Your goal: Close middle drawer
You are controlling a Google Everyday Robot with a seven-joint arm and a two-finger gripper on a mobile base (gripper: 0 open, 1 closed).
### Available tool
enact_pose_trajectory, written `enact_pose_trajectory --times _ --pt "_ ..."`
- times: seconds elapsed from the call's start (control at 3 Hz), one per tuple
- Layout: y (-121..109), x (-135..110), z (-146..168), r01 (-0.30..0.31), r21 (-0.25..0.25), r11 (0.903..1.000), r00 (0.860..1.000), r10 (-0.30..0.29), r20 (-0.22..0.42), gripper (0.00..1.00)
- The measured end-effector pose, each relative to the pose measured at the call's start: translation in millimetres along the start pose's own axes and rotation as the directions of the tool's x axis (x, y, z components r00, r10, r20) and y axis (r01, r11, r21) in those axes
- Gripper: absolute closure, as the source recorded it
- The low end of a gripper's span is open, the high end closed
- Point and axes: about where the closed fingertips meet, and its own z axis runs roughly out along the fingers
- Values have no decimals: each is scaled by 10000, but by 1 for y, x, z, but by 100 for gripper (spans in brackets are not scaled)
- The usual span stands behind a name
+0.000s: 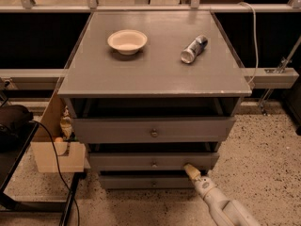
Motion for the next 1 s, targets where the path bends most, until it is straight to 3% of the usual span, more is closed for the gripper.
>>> enact_pose_trajectory --times 1.0 --pt "-2 2 13 260 153 9995 9994 -257 -215 100"
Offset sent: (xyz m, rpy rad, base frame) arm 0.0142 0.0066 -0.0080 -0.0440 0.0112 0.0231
